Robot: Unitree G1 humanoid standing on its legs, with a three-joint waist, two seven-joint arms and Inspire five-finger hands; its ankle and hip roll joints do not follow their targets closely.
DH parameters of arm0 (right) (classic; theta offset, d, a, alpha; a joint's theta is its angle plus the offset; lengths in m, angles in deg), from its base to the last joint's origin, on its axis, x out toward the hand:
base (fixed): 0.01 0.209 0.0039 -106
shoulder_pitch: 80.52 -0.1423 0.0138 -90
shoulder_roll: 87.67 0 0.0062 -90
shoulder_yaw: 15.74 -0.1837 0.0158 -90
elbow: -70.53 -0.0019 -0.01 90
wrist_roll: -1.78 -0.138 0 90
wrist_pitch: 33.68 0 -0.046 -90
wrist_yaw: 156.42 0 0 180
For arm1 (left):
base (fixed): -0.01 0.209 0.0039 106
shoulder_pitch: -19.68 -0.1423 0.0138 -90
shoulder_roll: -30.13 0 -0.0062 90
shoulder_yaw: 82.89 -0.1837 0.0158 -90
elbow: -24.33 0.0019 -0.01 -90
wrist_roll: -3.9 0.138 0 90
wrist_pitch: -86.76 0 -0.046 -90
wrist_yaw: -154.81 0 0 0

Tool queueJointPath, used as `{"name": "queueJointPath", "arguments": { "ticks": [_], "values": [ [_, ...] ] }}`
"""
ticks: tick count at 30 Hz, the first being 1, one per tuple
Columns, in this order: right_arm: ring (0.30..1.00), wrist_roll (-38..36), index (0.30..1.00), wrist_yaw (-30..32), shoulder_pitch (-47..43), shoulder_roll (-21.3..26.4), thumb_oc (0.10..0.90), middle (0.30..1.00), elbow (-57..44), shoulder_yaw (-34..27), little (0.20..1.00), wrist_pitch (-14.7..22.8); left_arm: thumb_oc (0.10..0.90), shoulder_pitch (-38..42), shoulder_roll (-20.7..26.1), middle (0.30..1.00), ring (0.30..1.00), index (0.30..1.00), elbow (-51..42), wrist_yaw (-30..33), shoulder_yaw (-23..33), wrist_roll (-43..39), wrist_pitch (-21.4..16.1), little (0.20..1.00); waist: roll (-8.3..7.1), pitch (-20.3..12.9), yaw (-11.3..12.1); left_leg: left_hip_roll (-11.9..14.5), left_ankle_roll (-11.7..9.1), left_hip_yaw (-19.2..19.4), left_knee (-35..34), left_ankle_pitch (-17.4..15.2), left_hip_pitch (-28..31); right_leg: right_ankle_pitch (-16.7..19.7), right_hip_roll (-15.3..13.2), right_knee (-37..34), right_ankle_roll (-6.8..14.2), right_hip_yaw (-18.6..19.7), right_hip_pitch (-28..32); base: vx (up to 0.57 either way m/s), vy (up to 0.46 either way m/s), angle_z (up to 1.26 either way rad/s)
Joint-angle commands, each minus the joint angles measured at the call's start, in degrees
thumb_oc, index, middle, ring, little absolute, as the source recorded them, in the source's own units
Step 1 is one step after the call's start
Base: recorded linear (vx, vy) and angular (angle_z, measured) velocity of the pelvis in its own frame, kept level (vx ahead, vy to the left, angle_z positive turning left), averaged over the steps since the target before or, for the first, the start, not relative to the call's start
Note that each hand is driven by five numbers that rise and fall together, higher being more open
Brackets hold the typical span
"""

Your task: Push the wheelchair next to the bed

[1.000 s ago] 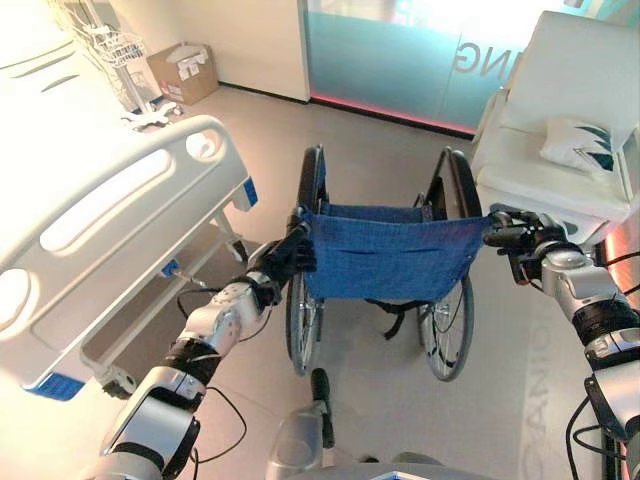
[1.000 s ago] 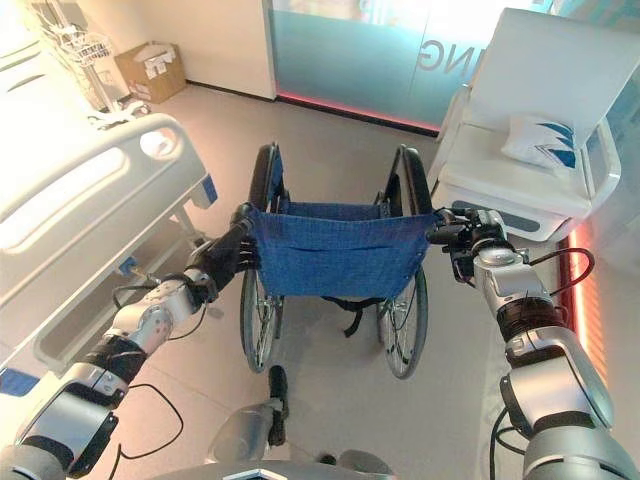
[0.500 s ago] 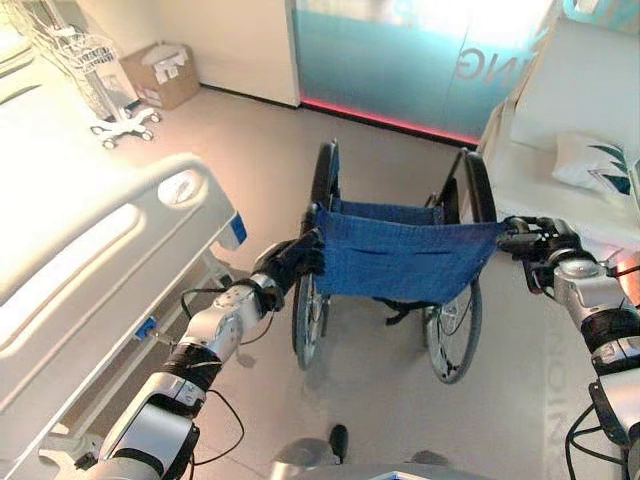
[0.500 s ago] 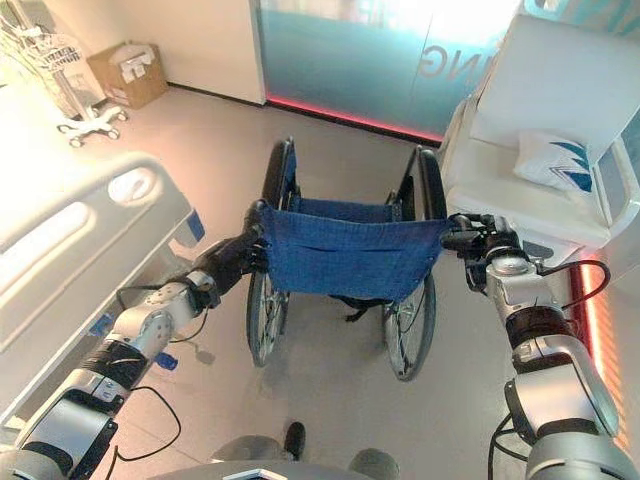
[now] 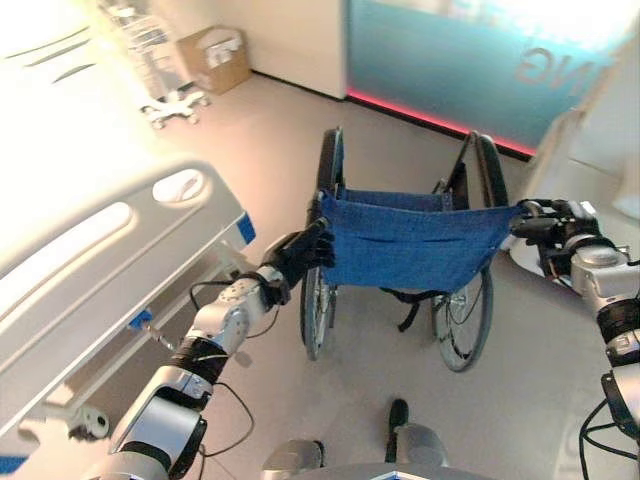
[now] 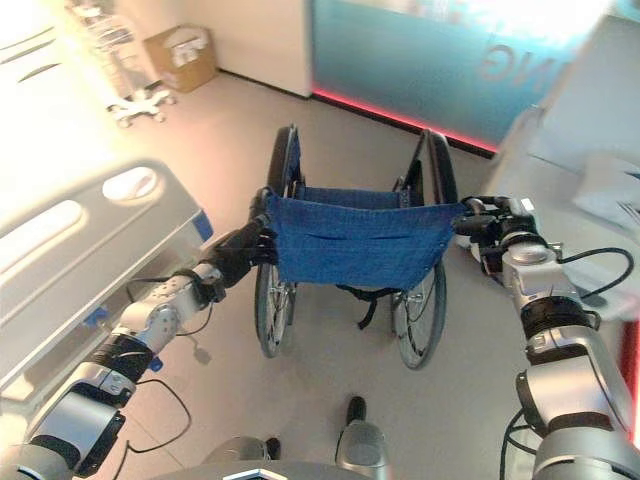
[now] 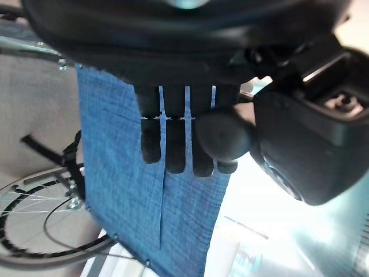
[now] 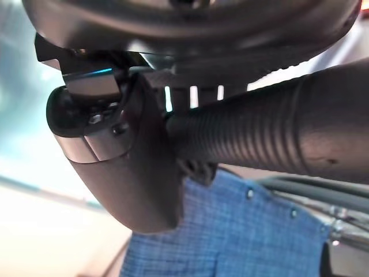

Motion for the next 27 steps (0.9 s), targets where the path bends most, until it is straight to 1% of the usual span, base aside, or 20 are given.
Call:
{"name": "queueJointPath", "arguments": {
  "ticks": [1,2,3,4,5,6,7,9,10,13,14,15,16,17,18,19,22,23,24,27],
  "values": [
    [0.3,-1.8,0.3,-7.9,-10.2,-4.3,0.4,0.3,-5.3,5.8,0.3,5.5,0.4,-0.4,3.0,0.3,0.3,0.3,-1.9,2.1,0.2,-2.0,-2.5,0.3,-3.1,-5.1,3.4,-2.9,-0.8,5.1,15.2,5.4,0.1,1.4,-1.4,-1.7,1.9,4.6,0.5,0.19,-0.337,0.5],
    [0.3,-1.6,0.3,-7.6,-10.2,-4.2,0.4,0.3,-5.4,5.9,0.3,5.5,0.4,-0.6,2.9,0.3,0.3,0.3,-1.6,2.4,0.4,-2.0,-3.0,0.3,-3.17,-5.1,3.4,-2.9,-1.1,5.6,17.8,6.6,-0.8,0.9,-1.0,-1.8,1.2,4.3,1.1,0.2,-0.353,0.29],
    [0.3,-1.6,0.3,-6.3,-10.2,-4.1,0.4,0.3,-6.0,6.3,0.3,5.3,0.4,-0.9,2.3,0.3,0.3,0.3,-1.3,2.6,0.7,-2.1,-3.8,0.3,-3.57,-4.7,3.2,-2.9,-1.5,7.8,25.6,8.2,-3.9,-0.5,-0.3,-1.9,-0.6,3.3,2.9,0.16,-0.284,0.0],
    [0.3,-1.6,0.3,-6.1,-10.2,-4.2,0.4,0.3,-6.0,6.4,0.3,5.4,0.4,-0.9,2.2,0.3,0.3,0.3,-1.0,2.5,0.8,-2.2,-4.0,0.3,-3.56,-4.6,3.1,-2.8,-1.5,8.2,27.1,8.2,-4.6,-0.8,-0.1,-1.8,-1.0,3.1,3.2,0.19,-0.308,0.02],
    [0.3,-1.9,0.3,-5.4,-10.1,-4.1,0.4,0.3,-6.1,6.3,0.3,5.1,0.4,-1.0,1.7,0.3,0.3,0.3,-0.7,2.7,1.0,-2.2,-4.4,0.3,-3.54,-4.4,3.1,-1.6,-1.7,9.5,28.8,8.9,-6.3,-1.7,0.4,-1.7,-1.8,2.0,4.3,0.2,-0.245,0.12],
    [0.3,-1.8,0.3,-3.9,-9.9,-4.1,0.4,0.3,-6.6,6.1,0.3,4.6,0.4,-0.5,1.0,0.3,0.3,0.3,-0.5,2.9,1.0,-2.1,-4.5,0.3,-3.54,-3.8,3.2,-1.0,-1.1,10.6,27.3,8.0,-8.5,-2.6,0.9,-1.7,-2.1,0.9,6.0,0.26,-0.257,0.3],
    [0.3,-1.6,0.3,-3.5,-10.1,-4.1,0.4,0.3,-6.3,6.0,0.3,4.5,0.4,0.0,0.7,0.3,0.3,0.3,-0.1,3.0,1.0,-1.9,-4.7,0.3,-3.39,-3.6,3.5,-1.6,-0.7,11.3,24.1,7.4,-9.3,-3.2,1.5,-1.7,-2.0,0.5,7.1,0.3,-0.205,0.32],
    [0.3,-0.8,0.3,-3.3,-11.7,-4.7,0.4,0.3,-5.0,6.2,0.3,4.1,0.4,0.8,0.8,0.3,0.3,0.3,1.0,2.7,1.2,-2.6,-5.0,0.3,-2.5,-3.0,4.3,-2.3,-1.0,13.7,14.7,8.5,-9.1,-4.8,3.5,-2.1,-1.7,-0.2,9.7,0.32,-0.132,0.37],
    [0.3,-0.6,0.3,-3.5,-13.3,-5.2,0.4,0.3,-3.7,6.5,0.3,3.7,0.4,1.5,0.7,0.3,0.3,0.3,1.9,2.5,1.1,-3.2,-5.2,0.3,-1.74,-2.7,5.0,-2.4,-1.2,16.7,7.3,9.6,-9.5,-5.9,5.2,-2.7,-1.7,-0.8,12.0,0.37,-0.097,0.36],
    [0.3,-0.8,0.3,-3.7,-13.8,-5.1,0.4,0.3,-2.5,7.4,0.3,4.2,0.4,0.9,0.4,0.3,0.3,0.3,1.8,1.9,0.2,-4.0,-6.1,0.3,-0.48,-3.0,6.8,-3.4,-1.8,20.8,-6.0,15.3,-13.0,-7.4,8.8,-4.9,-1.7,-0.4,17.1,0.4,-0.067,0.2],
    [0.3,-1.0,0.3,-3.9,-13.6,-4.8,0.4,0.3,-2.5,7.5,0.3,4.5,0.4,0.6,0.4,0.3,0.3,0.3,1.4,1.8,0.0,-4.2,-6.1,0.3,-0.6,-3.2,7.0,-3.8,-2.4,20.7,-7.9,15.8,-13.3,-8.5,9.0,-5.1,-1.5,0.1,18.4,0.52,-0.078,-0.08],
    [0.3,-1.1,0.3,-4.9,-12.8,-4.0,0.4,0.3,-2.7,7.5,0.3,5.3,0.4,-0.4,0.7,0.3,0.3,0.3,-0.7,2.2,-0.7,-4.7,-6.0,0.3,-0.76,-3.4,8.1,-4.4,-2.8,20.8,-11.7,19.2,-14.6,-9.7,9.8,-6.1,-1.6,0.5,21.0,0.46,-0.103,-0.26],
    [0.3,-1.1,0.3,-6.7,-12.4,-3.5,0.4,0.3,-2.8,7.5,0.3,6.3,0.4,-1.2,1.0,0.3,0.3,0.3,-2.9,2.7,-0.7,-5.0,-5.4,0.3,-0.79,-3.5,9.4,-4.1,-2.5,20.1,-9.9,20.9,-16.5,-10.0,10.5,-6.2,-2.2,0.5,21.6,0.35,-0.096,-0.25],
    [0.3,-1.0,0.3,-7.2,-12.4,-3.4,0.4,0.3,-2.8,7.5,0.3,6.5,0.4,-1.3,1.0,0.3,0.3,0.3,-3.3,2.7,-0.7,-5.0,-5.2,0.3,-0.87,-3.5,9.5,-4.2,-2.4,20.0,-9.4,20.9,-16.8,-10.1,10.5,-6.2,-2.2,0.6,21.6,0.29,-0.054,-0.2],
    [0.3,-0.8,0.3,-10.5,-12.9,-3.5,0.4,0.3,-1.7,7.5,0.3,7.9,0.4,-1.6,1.2,0.3,0.3,0.3,-4.4,2.7,0.2,-5.1,-3.9,0.3,-1.44,-4.1,10.4,-4.9,-0.7,20.6,-8.7,17.7,-16.3,-10.9,9.8,-5.6,-1.7,0.2,21.6,0.38,-0.015,-0.4],
    [0.3,-1.0,0.3,-12.9,-13.2,-3.7,0.4,0.3,-0.9,7.4,0.3,9.2,0.4,-1.6,0.9,0.3,0.3,0.3,-4.4,2.0,0.4,-5.2,-3.5,0.3,-2.46,-4.7,11.2,-5.8,0.3,20.8,-6.6,13.8,-16.0,-12.9,7.9,-4.0,-1.2,-1.2,22.7,0.44,-0.011,-0.49],
    [0.3,-0.8,0.3,-14.8,-13.0,-4.0,0.4,0.3,-0.1,6.5,0.3,10.5,0.4,-1.2,0.9,0.3,0.3,0.3,-4.4,0.8,0.4,-5.4,-2.4,0.3,-3.4,-5.1,13.0,-6.0,2.8,21.6,-2.8,10.0,-17.3,-12.9,5.0,2.3,0.3,-3.9,23.0,0.27,0.029,-0.25],
    [0.3,-0.5,0.3,-16.0,-12.6,-4.0,0.4,0.3,0.1,6.0,0.3,11.3,0.4,-1.2,0.5,0.3,0.3,0.3,-4.6,0.8,0.8,-5.2,-2.0,0.3,-3.68,-5.6,14.1,-6.1,4.4,22.3,-2.6,9.1,-16.6,-9.8,0.9,10.1,2.7,-7.2,22.8,0.25,0.106,0.0],
    [0.3,-0.2,0.3,-16.4,-12.4,-3.8,0.4,0.3,-0.2,5.7,0.3,11.4,0.4,-1.2,0.1,0.3,0.3,0.3,-4.6,0.9,0.8,-5.1,-2.0,0.3,-3.72,-5.6,14.1,-6.4,5.0,22.4,-2.6,8.5,-15.6,-7.1,-0.7,13.9,3.9,-8.2,21.7,0.29,0.145,-0.04],
    [0.3,0.7,0.3,-17.6,-10.4,-2.4,0.4,0.3,-1.5,4.1,0.3,11.7,0.4,-2.1,-0.2,0.3,0.3,0.3,-6.0,1.2,0.2,-5.6,-1.7,0.3,-3.48,-5.9,13.5,-8.2,6.3,19.0,-3.2,7.0,-11.8,0.2,-4.8,27.6,5.9,-6.6,16.9,0.39,0.113,0.23]
  ]
}}
